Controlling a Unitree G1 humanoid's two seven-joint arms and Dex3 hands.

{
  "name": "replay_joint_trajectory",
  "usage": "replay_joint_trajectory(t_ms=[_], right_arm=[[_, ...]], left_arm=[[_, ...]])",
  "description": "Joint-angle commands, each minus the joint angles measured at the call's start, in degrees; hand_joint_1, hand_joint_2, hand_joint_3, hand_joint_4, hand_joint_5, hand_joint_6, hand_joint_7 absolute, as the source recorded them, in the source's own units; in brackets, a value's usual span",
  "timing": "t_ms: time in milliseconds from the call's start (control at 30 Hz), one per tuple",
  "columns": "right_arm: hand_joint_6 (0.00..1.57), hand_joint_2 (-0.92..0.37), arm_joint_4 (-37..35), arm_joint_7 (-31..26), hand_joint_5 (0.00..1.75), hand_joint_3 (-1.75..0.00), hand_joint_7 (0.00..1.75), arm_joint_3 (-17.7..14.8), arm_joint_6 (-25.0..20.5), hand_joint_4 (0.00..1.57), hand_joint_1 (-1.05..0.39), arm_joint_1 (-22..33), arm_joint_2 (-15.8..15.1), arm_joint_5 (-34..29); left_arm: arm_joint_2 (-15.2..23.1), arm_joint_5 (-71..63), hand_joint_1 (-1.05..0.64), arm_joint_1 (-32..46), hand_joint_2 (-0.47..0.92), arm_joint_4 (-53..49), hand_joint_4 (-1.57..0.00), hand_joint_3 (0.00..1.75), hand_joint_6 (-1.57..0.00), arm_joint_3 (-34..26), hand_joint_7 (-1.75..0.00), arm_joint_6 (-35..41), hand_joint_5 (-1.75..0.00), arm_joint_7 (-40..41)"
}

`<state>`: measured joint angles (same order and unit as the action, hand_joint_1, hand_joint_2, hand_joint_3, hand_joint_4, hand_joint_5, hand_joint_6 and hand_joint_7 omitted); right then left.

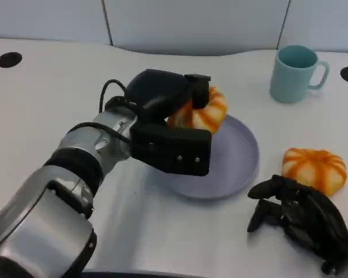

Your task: Grasp the bread from the table and place it into the plate.

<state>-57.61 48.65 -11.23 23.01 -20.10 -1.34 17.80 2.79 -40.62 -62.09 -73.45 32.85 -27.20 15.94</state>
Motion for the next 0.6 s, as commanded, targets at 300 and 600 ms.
replay_joint_trajectory(t_ms=[300, 600], right_arm=[[0.79, -0.92, -2.50, 1.35, 1.44, -0.06, 0.82, -0.51, 0.15, 0.68, -0.49, 0.90, 0.06, 0.20], [0.77, -0.92, -1.62, 0.95, 1.45, -0.07, 0.85, -0.21, 0.07, 0.66, -0.47, 1.21, 0.13, 0.12]], left_arm=[[-1.98, -1.12, -0.28, 0.10, 0.42, -1.29, -0.96, 1.10, -0.73, 1.91, -1.75, 1.12, -1.75, -0.77], [-1.58, -0.07, -0.59, -0.29, 0.84, -1.22, -0.40, 0.11, -0.36, 1.76, -1.43, 0.29, -1.62, -6.02]])
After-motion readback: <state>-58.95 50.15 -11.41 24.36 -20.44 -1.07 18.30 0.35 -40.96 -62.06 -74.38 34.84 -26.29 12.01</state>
